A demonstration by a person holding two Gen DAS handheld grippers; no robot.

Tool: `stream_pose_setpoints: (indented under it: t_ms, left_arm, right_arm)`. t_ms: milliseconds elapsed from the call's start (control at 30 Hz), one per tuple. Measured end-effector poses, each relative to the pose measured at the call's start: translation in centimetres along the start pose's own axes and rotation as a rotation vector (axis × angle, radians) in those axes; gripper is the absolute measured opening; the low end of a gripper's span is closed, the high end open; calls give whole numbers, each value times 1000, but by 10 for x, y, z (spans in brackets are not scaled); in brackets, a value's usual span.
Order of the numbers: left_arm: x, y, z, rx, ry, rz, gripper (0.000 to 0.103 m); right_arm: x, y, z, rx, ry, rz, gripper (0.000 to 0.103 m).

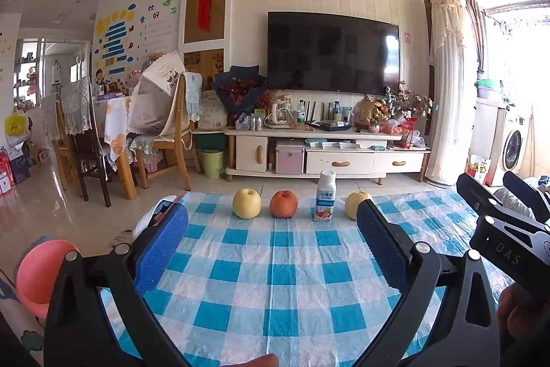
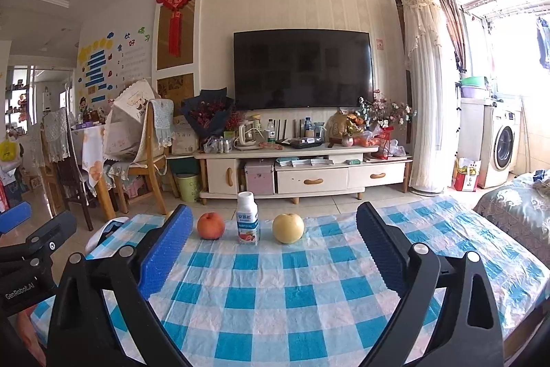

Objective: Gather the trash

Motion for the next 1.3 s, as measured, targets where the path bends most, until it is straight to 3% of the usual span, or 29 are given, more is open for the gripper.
stream_pose_setpoints:
  t_ms: [567, 1300]
  left_arm:
    - [26, 8, 5, 30, 0, -19, 99]
    - [18, -1, -12, -3, 40, -20, 99]
  right_arm:
    - [17, 3, 3, 16, -33, -4, 96]
    - [5, -1, -5, 8, -16, 29, 96]
Point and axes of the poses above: each gripper's, at about its wrist camera, not at the fingertips, and z roughly against the way its jaws point, x to its right, y to its top, the point moved 8 cm from there along -z, roughly the way its jaws point
